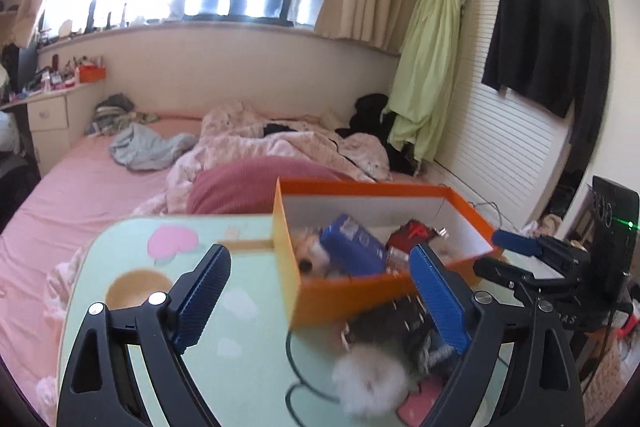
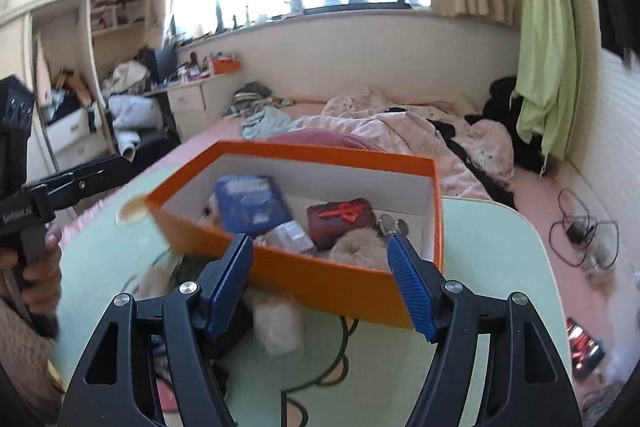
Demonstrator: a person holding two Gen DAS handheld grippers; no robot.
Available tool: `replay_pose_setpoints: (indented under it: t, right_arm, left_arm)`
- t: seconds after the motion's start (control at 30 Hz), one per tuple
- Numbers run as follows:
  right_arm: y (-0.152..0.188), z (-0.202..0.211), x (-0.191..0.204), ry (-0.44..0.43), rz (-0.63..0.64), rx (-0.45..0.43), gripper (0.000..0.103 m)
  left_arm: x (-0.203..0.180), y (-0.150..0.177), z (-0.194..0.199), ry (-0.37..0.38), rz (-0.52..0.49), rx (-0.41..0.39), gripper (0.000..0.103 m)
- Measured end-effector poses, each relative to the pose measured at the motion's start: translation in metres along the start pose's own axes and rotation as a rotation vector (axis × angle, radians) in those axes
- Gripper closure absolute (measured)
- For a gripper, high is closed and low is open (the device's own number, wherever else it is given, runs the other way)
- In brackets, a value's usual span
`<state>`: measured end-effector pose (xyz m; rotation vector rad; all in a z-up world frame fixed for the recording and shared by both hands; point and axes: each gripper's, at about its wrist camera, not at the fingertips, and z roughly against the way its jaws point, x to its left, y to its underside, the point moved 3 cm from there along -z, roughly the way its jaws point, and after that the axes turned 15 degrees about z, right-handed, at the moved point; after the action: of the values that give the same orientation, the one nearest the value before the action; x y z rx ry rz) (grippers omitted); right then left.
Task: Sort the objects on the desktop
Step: 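Reach the left gripper to the white fluffy plush and the right to the clear plastic bag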
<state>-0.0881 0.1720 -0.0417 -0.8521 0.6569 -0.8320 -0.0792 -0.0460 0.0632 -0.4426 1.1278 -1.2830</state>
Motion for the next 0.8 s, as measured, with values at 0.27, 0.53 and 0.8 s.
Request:
replay_pose_setpoints:
  t: [0.27, 0.53, 0.8]
  right_arm:
    - [0.01, 0.029, 0.001, -0.009, -0.048, -0.064, 0.033]
    - [0.025, 0.012, 0.019, -0.041, 0.016, 0.108, 0.052]
    - [0.034, -0.022, 0.022, -0.115, -0.01, 0.232, 0.052]
  left_arm:
    - [-0.002, 0.028, 0.0, 0.014, -0.07, 0.077, 0.012]
    - [-0.007, 0.043, -0.01, 0.067, -0.062, 0.203, 0.023]
    - [-0.015, 0.07, -0.03, -0.015, -0.119, 0.339, 0.04]
